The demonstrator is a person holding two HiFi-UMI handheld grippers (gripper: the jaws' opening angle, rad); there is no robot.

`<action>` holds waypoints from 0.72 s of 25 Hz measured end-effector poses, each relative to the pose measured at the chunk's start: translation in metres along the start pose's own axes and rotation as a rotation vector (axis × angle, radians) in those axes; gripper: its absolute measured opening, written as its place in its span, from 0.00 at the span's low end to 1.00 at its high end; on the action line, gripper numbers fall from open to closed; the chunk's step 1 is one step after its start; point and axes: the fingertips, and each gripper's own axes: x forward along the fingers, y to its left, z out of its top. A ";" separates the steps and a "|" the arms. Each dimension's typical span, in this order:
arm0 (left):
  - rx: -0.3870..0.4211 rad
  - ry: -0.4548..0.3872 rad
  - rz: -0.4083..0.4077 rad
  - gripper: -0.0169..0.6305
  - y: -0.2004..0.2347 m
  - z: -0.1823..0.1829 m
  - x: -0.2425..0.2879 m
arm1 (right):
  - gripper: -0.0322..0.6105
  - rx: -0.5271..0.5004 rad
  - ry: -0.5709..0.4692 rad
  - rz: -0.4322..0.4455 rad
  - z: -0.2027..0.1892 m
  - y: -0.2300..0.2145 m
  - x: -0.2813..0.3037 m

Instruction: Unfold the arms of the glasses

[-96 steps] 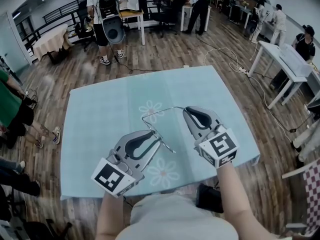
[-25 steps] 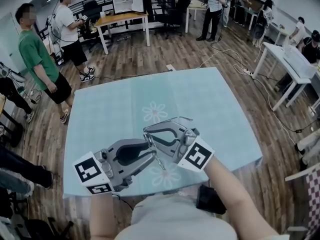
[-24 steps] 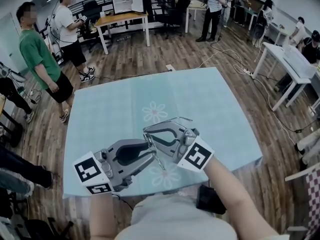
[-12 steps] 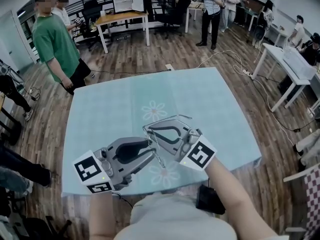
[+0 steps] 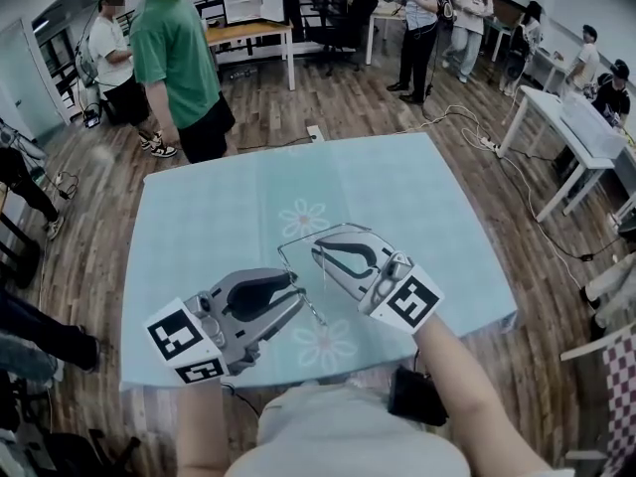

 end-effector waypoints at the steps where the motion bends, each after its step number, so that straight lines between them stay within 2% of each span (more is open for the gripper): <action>1: 0.003 0.002 0.004 0.17 0.001 0.001 0.001 | 0.10 -0.002 0.004 -0.006 -0.001 -0.002 -0.002; 9: 0.023 0.019 0.052 0.18 0.011 -0.006 0.003 | 0.10 0.005 0.023 -0.089 -0.012 -0.018 -0.019; 18: 0.083 0.056 0.159 0.17 0.028 -0.010 0.006 | 0.10 0.030 0.086 -0.162 -0.027 -0.038 -0.043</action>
